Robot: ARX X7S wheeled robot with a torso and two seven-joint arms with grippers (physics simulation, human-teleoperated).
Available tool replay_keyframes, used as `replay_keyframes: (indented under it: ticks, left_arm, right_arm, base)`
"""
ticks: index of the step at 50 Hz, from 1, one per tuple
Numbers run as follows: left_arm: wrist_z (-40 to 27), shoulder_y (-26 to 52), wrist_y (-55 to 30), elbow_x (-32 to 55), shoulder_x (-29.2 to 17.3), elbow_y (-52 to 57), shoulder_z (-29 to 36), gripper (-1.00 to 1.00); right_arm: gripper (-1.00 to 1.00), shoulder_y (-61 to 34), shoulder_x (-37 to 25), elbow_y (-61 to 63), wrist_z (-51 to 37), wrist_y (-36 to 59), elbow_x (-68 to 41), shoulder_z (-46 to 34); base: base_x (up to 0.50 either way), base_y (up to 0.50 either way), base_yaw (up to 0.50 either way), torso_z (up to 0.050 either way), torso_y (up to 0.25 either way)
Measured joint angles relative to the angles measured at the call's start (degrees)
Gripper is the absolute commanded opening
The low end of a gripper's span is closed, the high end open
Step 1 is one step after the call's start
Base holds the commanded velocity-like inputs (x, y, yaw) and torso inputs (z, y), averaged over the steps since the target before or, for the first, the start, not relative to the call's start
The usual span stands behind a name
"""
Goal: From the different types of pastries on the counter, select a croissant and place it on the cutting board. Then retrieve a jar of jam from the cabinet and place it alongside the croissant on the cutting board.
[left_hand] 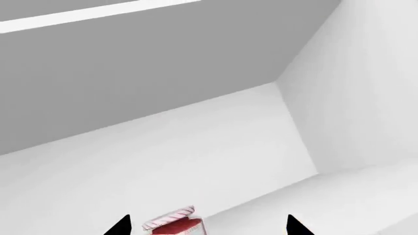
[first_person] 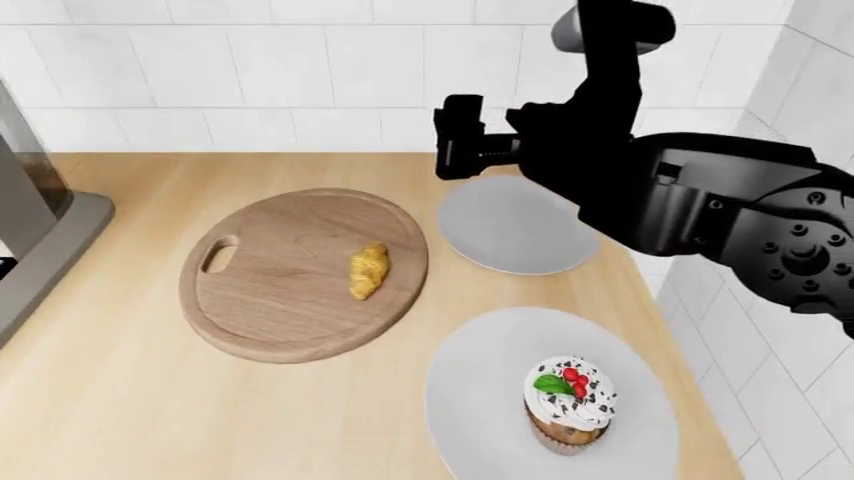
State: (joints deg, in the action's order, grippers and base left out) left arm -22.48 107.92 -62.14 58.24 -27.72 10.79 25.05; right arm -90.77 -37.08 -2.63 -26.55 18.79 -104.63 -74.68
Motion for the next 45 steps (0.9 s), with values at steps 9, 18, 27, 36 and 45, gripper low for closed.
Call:
replay_keyframes:
  ticks: [9,18,27,36,45]
  left_arm:
    - [7.54,5.67,4.97,-6.89,3.26,-12.25,5.01,1.0]
    - [14.65,11.18,9.68,-11.99,6.84,-24.58,8.87,1.0]
    - [20.98,16.39,14.74,-15.01,11.08,-38.69,10.16,1.0]
    - [24.9,22.29,19.38,-20.52,16.78,-56.54,7.95,1.0]
    - [30.2,25.14,15.81,-37.97,22.45,-64.75,-5.25,1.0]
  right_arm:
    - [1.0,0.31,0.38,-0.42,0.29,0.16,0.17,-0.17]
    - [1.0,0.86,0.54,-0.4,0.37,0.25,0.27,-0.36]
    - [1.0,1.43,0.8,-0.43,0.5,0.15,0.41,-0.45]
    - [1.0,1.93,1.05,-0.63,0.72,0.09,0.5,-0.52]
    - [1.0,2.42,1.25,-0.85,0.97,-0.01,0.57,-0.54]
  base:
    - [0.0,0.0,0.0,0.0,0.0]
    - [0.0,0.0,0.0,0.0,0.0]
    - [0.0,0.0,0.0,0.0,0.0]
    - [0.0,0.0,0.0,0.0,0.0]
    - [0.0,0.0,0.0,0.0,0.0]
